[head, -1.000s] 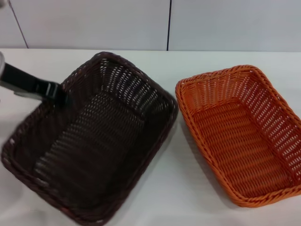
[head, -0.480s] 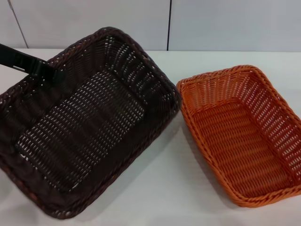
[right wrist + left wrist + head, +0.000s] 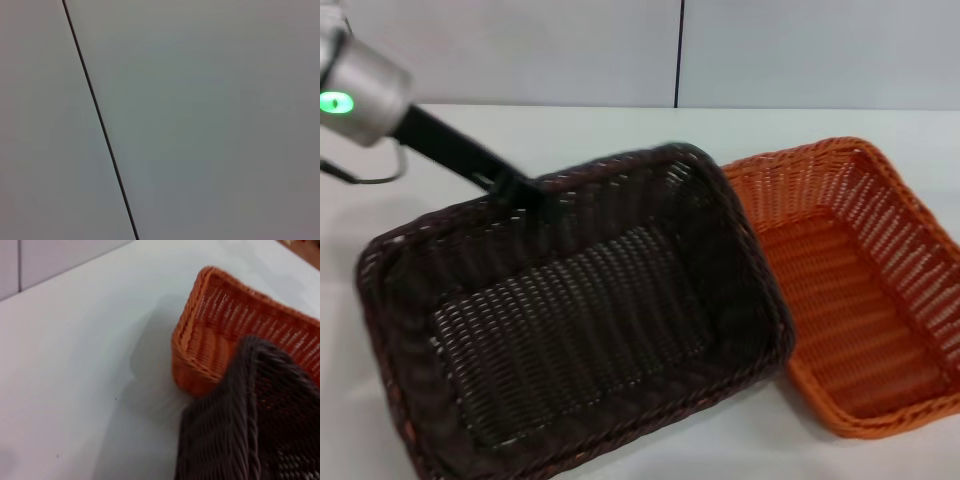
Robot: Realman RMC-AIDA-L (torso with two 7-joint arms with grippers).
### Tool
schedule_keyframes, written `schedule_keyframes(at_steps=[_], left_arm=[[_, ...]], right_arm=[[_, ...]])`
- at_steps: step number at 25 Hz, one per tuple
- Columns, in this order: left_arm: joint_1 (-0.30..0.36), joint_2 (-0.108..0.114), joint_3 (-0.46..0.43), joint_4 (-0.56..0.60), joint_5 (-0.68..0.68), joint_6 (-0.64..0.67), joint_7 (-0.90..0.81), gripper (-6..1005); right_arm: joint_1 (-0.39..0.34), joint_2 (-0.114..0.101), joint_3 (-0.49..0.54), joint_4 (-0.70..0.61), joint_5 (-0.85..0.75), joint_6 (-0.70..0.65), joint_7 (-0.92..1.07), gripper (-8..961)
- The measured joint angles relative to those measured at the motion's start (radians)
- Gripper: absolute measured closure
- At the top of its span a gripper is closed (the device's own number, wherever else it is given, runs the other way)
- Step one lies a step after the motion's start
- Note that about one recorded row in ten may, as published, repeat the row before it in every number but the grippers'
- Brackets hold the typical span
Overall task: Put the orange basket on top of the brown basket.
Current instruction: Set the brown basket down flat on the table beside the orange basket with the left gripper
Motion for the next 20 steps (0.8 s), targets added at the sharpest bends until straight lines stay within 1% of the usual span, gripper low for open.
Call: schedule_keyframes(at_steps=[1, 2, 3, 4, 5, 8, 9, 10, 11, 12, 15, 18, 19, 20], left_arm=[[0.000, 0.000, 0.000, 0.000, 0.000, 0.000, 0.000, 800], [-0.029, -0.009, 0.018, 0.052, 0.021, 0.055, -0.002, 800], [-0.043, -0.013, 0.023, 0.073, 0.030, 0.081, -0.005, 800], [-0.070, -0.023, 0.028, 0.113, 0.053, 0.128, -0.013, 800], [-0.083, -0.029, 0.028, 0.133, 0.063, 0.149, -0.018, 800], [-0.088, -0.031, 0.028, 0.141, 0.067, 0.159, -0.019, 800], [-0.132, -0.053, 0.025, 0.188, 0.078, 0.229, -0.025, 800], [-0.149, -0.064, 0.029, 0.200, 0.081, 0.249, -0.026, 800], [-0.149, -0.064, 0.029, 0.200, 0.081, 0.249, -0.026, 800], [-0.171, -0.073, 0.031, 0.216, 0.104, 0.263, -0.030, 800], [-0.180, -0.078, 0.031, 0.224, 0.132, 0.268, -0.044, 800], [-0.172, -0.078, 0.027, 0.213, 0.142, 0.264, -0.060, 801], [-0.165, -0.078, 0.025, 0.205, 0.141, 0.262, -0.061, 801], [-0.159, -0.077, 0.023, 0.196, 0.138, 0.262, -0.062, 801]], right_arm=[[0.000, 0.000, 0.000, 0.000, 0.000, 0.000, 0.000, 268], [-0.002, 0.001, 0.000, 0.001, 0.000, 0.000, 0.000, 269], [-0.004, 0.001, 0.000, 0.003, 0.000, 0.000, 0.000, 269], [-0.005, 0.002, 0.000, 0.004, 0.000, 0.000, 0.000, 270], [-0.007, 0.004, 0.000, 0.005, 0.000, 0.000, 0.000, 271], [-0.009, 0.007, 0.000, 0.006, 0.000, 0.000, 0.000, 273], [-0.009, 0.008, 0.000, 0.007, 0.000, 0.000, 0.000, 273], [-0.009, 0.010, 0.000, 0.007, 0.000, 0.001, 0.000, 274], [-0.009, 0.010, 0.000, 0.007, 0.000, 0.001, 0.000, 275], [-0.009, 0.010, 0.000, 0.007, 0.000, 0.004, 0.000, 275], [-0.009, 0.011, 0.000, 0.002, -0.001, 0.032, 0.000, 277], [-0.009, 0.009, -0.007, 0.001, -0.002, 0.045, 0.000, 279], [-0.009, 0.008, -0.015, 0.000, -0.002, 0.048, 0.000, 280], [-0.011, 0.004, -0.048, -0.006, -0.002, 0.050, 0.002, 281]])
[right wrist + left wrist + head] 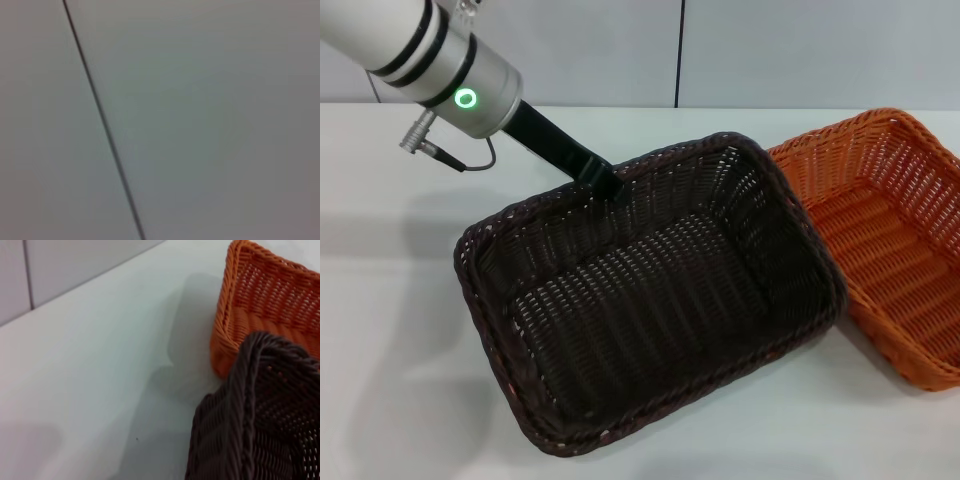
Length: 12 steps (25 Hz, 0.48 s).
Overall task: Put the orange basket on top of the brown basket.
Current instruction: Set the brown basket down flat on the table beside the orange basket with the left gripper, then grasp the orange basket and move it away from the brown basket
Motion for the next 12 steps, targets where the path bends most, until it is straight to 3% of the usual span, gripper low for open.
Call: schedule_keyframes(at_steps=[3, 5, 6, 9, 12], left_arm=[[0.015, 0.002, -0.009, -0.023, -0.004, 0.008, -0.003, 801], [0.029, 0.000, -0.035, -0.051, -0.007, 0.015, 0.000, 637], [0.029, 0.000, -0.035, -0.051, -0.007, 0.015, 0.000, 604], [0.041, -0.001, -0.047, -0.069, -0.028, 0.019, 0.020, 505], [0.047, -0.001, -0.052, -0.067, -0.053, 0.022, 0.046, 380]], right_arm=[[-0.005, -0.006, -0.063, -0.013, 0.000, 0.003, 0.013, 283], [-0.018, -0.017, -0.179, -0.057, -0.007, 0.041, 0.098, 284], [-0.018, -0.017, -0.179, -0.057, -0.007, 0.041, 0.098, 285], [-0.038, -0.036, -0.312, -0.129, -0.079, 0.109, 0.282, 287], [-0.065, -0.070, -0.416, -0.230, -0.294, 0.151, 0.554, 289]])
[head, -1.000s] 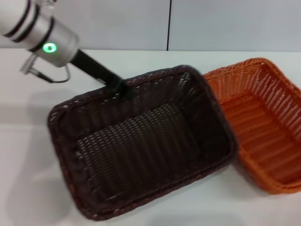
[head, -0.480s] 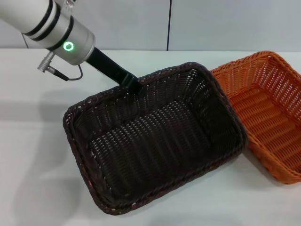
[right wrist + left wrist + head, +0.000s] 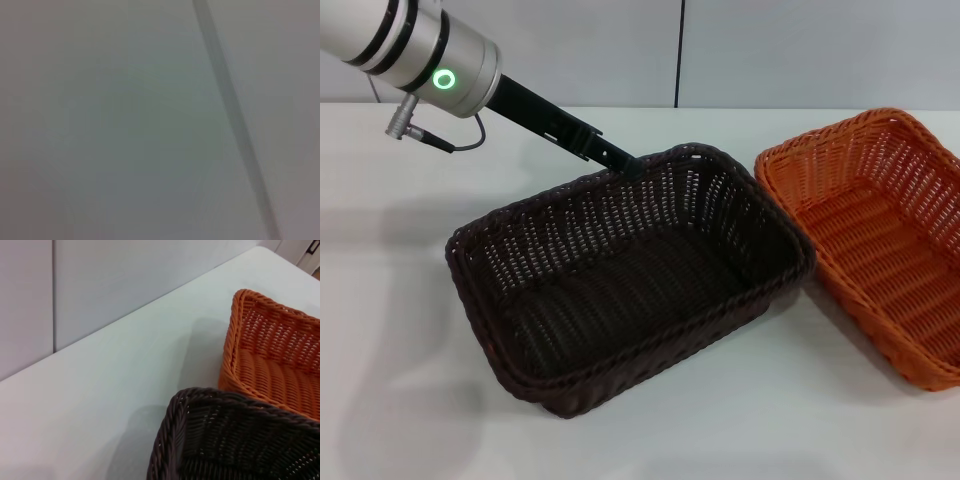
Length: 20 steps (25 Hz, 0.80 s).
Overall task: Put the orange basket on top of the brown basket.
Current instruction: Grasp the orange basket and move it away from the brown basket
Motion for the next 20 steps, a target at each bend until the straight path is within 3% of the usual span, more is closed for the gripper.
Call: schedule_keyframes(at_steps=[2, 3, 4, 7, 8, 10, 11, 12, 13, 14, 18, 20], left_arm=[[0.005, 0.000, -0.001, -0.002, -0.005, 0.005, 0.009, 262], [0.008, 0.001, -0.001, -0.001, -0.008, 0.017, 0.018, 203], [0.008, 0.001, -0.001, -0.001, -0.008, 0.017, 0.018, 194], [0.012, 0.004, -0.001, 0.005, -0.015, 0.031, 0.037, 165], [0.014, 0.005, -0.001, 0.005, -0.016, 0.036, 0.042, 156], [0.015, 0.006, -0.001, 0.004, -0.019, 0.040, 0.043, 137], [0.016, 0.006, -0.001, 0.002, -0.021, 0.041, 0.044, 137], [0.017, 0.006, -0.002, 0.000, -0.023, 0.042, 0.044, 137], [0.018, 0.007, -0.001, -0.001, -0.028, 0.046, 0.049, 137], [0.018, 0.007, -0.001, -0.001, -0.028, 0.046, 0.049, 137], [0.011, 0.006, 0.002, 0.002, -0.031, 0.053, 0.062, 137], [0.008, 0.005, 0.004, 0.002, -0.032, 0.053, 0.064, 137]], right_arm=[[-0.023, -0.025, -0.032, -0.087, -0.202, -0.028, 0.264, 290], [-0.045, -0.047, -0.032, -0.193, -0.426, -0.108, 0.532, 291], [-0.045, -0.047, -0.032, -0.193, -0.426, -0.108, 0.532, 291], [-0.072, -0.063, 0.003, -0.373, -0.706, -0.257, 0.873, 293], [-0.075, -0.074, 0.059, -0.500, -0.894, -0.393, 1.062, 294], [-0.068, -0.082, 0.092, -0.549, -0.974, -0.461, 1.125, 295], [-0.030, -0.106, 0.180, -0.636, -1.142, -0.639, 1.228, 296], [-0.030, -0.106, 0.180, -0.636, -1.142, -0.639, 1.228, 297], [0.019, -0.131, 0.269, -0.688, -1.283, -0.798, 1.271, 297], [0.019, -0.131, 0.269, -0.688, -1.283, -0.798, 1.271, 298], [0.122, -0.191, 0.377, -0.731, -1.535, -1.014, 1.300, 301], [0.135, -0.199, 0.376, -0.727, -1.571, -1.029, 1.303, 302]])
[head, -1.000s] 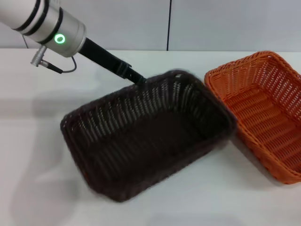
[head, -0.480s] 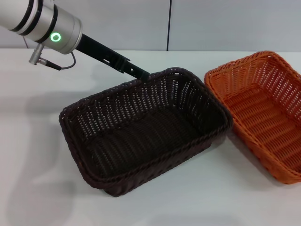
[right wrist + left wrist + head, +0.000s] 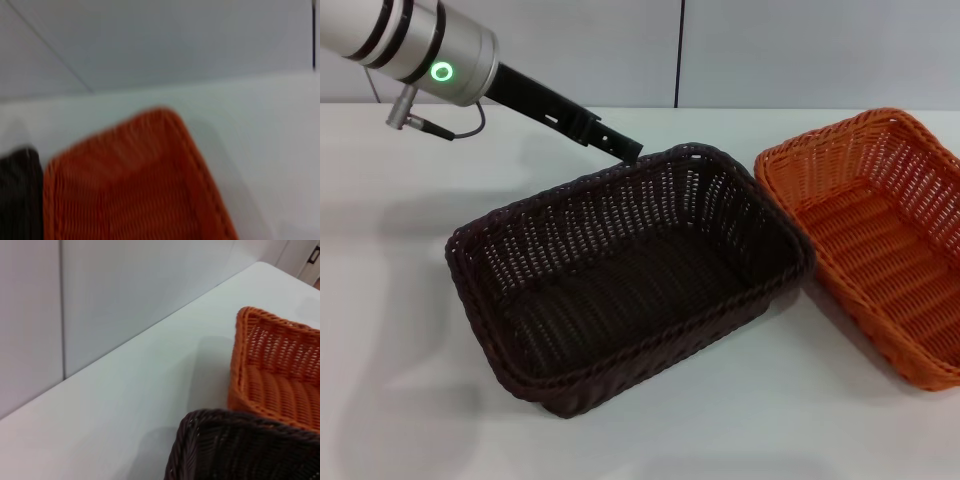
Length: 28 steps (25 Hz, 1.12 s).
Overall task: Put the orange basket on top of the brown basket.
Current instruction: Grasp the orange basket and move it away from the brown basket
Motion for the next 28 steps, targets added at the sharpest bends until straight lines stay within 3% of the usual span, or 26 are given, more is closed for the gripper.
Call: schedule_keyframes(at_steps=[3, 11, 18, 28], left_arm=[[-0.013, -0.002, 0.005, -0.002, -0.004, 0.002, 0.009, 137], [-0.044, -0.005, 0.004, 0.013, -0.006, 0.037, 0.037, 137], [-0.085, 0.000, 0.004, 0.040, -0.007, 0.057, 0.048, 137], [-0.136, -0.011, 0.026, 0.044, -0.002, 0.056, 0.072, 137]], right_arm=[[0.038, -0.007, -0.020, 0.059, -0.081, -0.060, 0.004, 304], [0.048, -0.015, -0.016, 0.232, -0.082, -0.114, 0.008, 309], [0.000, -0.049, 0.064, 0.317, -0.082, -0.118, 0.016, 314], [-0.078, -0.050, 0.122, 0.359, -0.082, -0.114, 0.086, 320]])
